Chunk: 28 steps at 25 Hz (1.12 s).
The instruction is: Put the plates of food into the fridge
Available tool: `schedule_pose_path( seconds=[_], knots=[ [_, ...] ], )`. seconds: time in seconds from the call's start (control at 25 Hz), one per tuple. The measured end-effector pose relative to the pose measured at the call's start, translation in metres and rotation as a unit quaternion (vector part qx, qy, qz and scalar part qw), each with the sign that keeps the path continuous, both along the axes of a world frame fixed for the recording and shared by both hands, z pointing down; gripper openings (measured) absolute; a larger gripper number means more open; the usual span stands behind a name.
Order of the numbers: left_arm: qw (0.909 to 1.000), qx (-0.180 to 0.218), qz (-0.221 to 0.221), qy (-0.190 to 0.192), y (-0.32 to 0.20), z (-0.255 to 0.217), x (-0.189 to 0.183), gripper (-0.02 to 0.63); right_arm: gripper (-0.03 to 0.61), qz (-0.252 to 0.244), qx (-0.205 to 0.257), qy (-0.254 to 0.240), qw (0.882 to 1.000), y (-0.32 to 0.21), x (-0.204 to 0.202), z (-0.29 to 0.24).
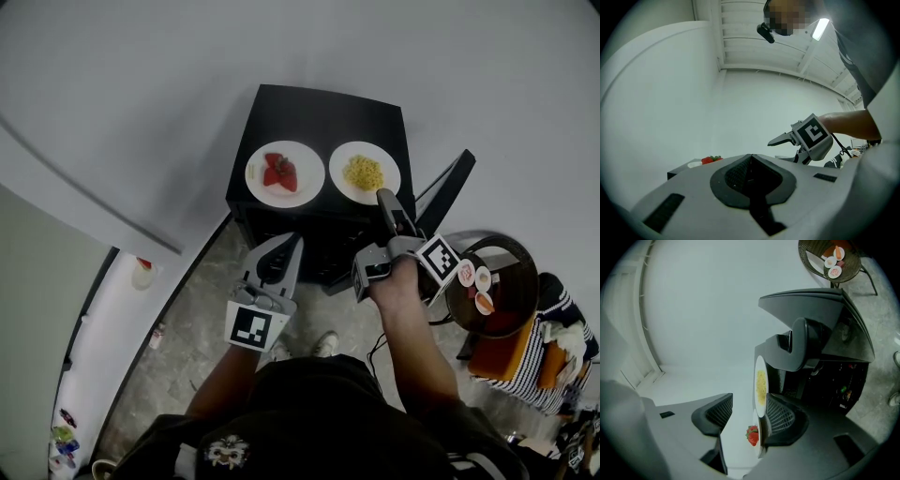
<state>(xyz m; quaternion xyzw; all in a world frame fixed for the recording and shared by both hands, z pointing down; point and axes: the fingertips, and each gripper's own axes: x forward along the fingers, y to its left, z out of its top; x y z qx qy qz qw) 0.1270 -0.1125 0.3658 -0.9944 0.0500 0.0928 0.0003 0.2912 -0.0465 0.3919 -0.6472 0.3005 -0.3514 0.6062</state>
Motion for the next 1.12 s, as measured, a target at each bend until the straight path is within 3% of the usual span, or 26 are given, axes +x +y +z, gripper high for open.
schedule_pose_path(
  seconds=[0.16,0.36,0.48,0.64,0.72,0.76,0.92,1.12],
  knots=[
    [1.0000,-0.007,0.001,-0.006,0.005,0.007,-0.001,0.021,0.229,-0.013,-0.007,0.020,1.000,0.000,0.000,-0.004],
    [0.9998,-0.009,0.000,-0.016,0.006,0.018,-0.006,0.021,0.229,-0.041,-0.040,0.162,0.985,0.003,-0.009,-0.038],
    [0.9997,-0.012,0.000,-0.022,0.005,0.023,-0.007,0.021,0.229,-0.071,-0.062,0.263,0.960,0.001,-0.017,-0.060],
    [0.9996,-0.012,0.002,-0.024,0.005,0.025,-0.006,0.021,0.232,-0.100,-0.117,0.392,0.907,-0.002,-0.028,-0.081],
    [0.9997,-0.010,0.003,-0.024,0.005,0.025,-0.005,0.021,0.233,-0.106,-0.141,0.457,0.872,-0.003,-0.035,-0.090],
    [0.9996,-0.009,0.003,-0.025,0.005,0.026,-0.005,0.021,0.233,-0.107,-0.159,0.494,0.848,-0.004,-0.039,-0.093],
    [0.9995,-0.007,0.005,-0.030,0.007,0.029,-0.006,0.021,0.235,-0.138,-0.239,0.636,0.721,-0.010,-0.061,-0.094],
    [0.9996,-0.005,0.008,-0.028,0.010,0.029,-0.004,0.021,0.275,-0.226,-0.319,0.727,0.564,-0.027,-0.079,-0.071]
  ],
)
